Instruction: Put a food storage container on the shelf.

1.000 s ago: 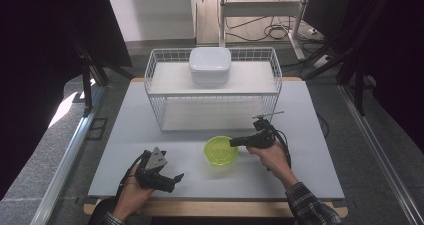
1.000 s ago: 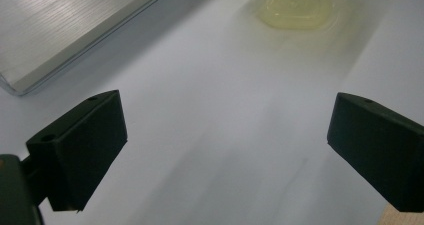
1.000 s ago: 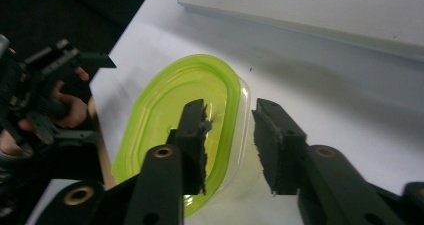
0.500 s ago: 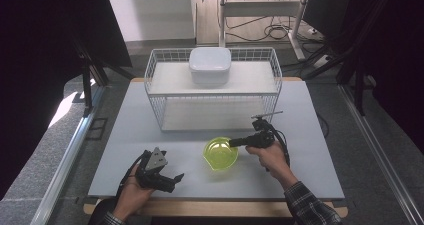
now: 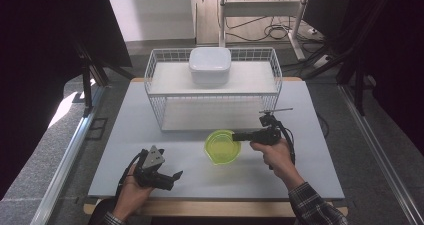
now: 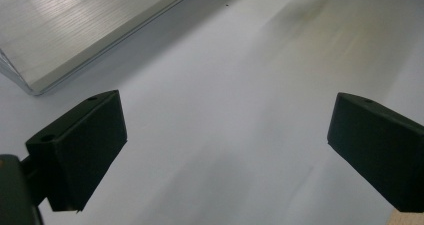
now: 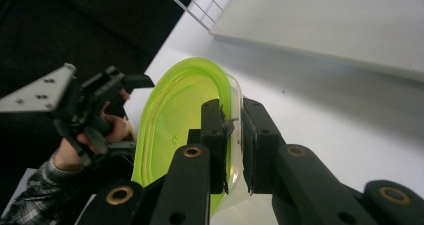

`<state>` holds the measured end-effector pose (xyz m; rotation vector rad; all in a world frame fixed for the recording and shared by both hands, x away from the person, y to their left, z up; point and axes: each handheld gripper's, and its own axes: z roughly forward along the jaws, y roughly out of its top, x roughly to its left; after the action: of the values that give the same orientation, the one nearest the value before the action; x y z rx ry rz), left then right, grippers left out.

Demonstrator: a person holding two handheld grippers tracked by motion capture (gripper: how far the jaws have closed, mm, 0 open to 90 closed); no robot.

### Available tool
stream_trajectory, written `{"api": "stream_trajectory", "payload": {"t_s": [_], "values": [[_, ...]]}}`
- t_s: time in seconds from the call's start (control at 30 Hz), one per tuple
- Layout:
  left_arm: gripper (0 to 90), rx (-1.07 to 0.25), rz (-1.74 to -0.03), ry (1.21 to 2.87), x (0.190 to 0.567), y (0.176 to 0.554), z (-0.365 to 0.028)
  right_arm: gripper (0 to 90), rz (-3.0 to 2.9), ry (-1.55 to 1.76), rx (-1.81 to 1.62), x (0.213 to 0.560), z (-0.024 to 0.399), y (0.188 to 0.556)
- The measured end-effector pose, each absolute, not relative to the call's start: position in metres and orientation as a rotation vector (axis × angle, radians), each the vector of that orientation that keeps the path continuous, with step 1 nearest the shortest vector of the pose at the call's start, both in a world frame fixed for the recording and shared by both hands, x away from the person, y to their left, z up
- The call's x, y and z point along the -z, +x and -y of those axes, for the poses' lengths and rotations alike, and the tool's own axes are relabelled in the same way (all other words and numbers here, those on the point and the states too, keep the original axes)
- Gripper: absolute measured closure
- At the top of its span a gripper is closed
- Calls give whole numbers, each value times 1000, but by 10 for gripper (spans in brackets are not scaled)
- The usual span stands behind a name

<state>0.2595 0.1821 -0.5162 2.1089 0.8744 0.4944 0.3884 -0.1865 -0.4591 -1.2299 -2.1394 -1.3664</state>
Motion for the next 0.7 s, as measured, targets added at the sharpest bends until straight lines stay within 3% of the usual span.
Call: {"api": "stream_trajectory", "payload": {"t_s": [0.7], "values": [[22, -498, -881, 2104, 516, 260, -183, 813, 2129, -1192, 1477, 403, 185, 386]]}}
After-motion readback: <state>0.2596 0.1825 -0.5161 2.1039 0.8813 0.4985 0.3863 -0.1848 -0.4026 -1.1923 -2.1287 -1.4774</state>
